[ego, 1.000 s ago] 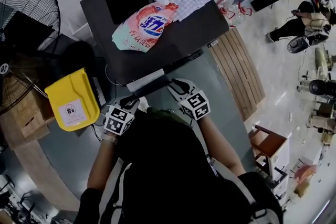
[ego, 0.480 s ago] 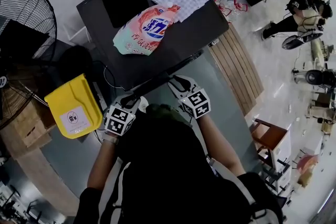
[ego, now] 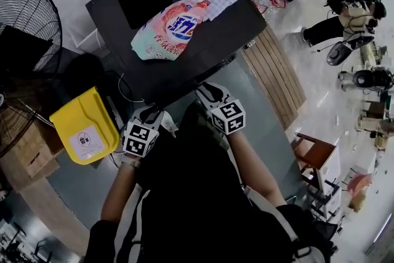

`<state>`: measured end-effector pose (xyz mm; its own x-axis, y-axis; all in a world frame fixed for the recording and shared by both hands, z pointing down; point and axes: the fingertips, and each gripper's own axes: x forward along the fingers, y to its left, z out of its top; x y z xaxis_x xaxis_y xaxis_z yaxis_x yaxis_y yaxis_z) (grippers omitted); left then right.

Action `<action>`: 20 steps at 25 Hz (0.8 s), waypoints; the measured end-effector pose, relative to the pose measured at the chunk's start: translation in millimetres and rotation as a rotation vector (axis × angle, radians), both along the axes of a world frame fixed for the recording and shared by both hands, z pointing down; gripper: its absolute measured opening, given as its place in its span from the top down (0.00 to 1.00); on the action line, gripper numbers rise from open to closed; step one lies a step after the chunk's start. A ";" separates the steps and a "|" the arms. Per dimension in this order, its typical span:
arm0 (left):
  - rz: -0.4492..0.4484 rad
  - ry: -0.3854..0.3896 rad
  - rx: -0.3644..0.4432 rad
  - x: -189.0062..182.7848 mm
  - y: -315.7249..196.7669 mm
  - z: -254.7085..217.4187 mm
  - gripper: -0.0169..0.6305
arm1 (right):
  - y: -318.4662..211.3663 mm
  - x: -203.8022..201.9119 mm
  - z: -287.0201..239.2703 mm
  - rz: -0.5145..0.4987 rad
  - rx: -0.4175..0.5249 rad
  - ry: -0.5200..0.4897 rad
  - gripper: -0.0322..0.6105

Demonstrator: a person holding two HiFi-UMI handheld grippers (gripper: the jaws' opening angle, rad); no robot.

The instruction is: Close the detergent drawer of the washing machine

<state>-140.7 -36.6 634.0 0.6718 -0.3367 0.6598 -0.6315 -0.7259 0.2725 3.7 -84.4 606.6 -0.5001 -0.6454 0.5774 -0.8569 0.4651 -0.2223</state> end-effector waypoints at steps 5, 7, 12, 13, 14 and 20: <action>-0.072 0.066 -0.049 -2.4 1.4 -1.5 0.81 | 2.2 1.5 -0.4 0.026 -0.022 -0.006 0.74; -0.090 0.066 -0.066 -4.8 2.5 0.5 0.81 | 2.7 2.1 -0.1 0.040 -0.037 -0.019 0.74; -0.159 0.073 -0.112 -11.5 5.7 6.0 0.81 | 10.4 0.9 3.8 0.050 -0.086 -0.022 0.71; -0.175 0.075 -0.126 -13.1 7.2 8.4 0.81 | 14.4 -0.3 7.0 0.045 -0.098 -0.015 0.69; -0.189 0.076 -0.141 -14.7 9.1 11.4 0.81 | 18.6 -1.9 10.3 0.039 -0.108 -0.011 0.68; -0.241 0.086 -0.192 -12.0 27.6 22.5 0.81 | 45.7 -14.3 22.3 -0.025 -0.165 -0.008 0.69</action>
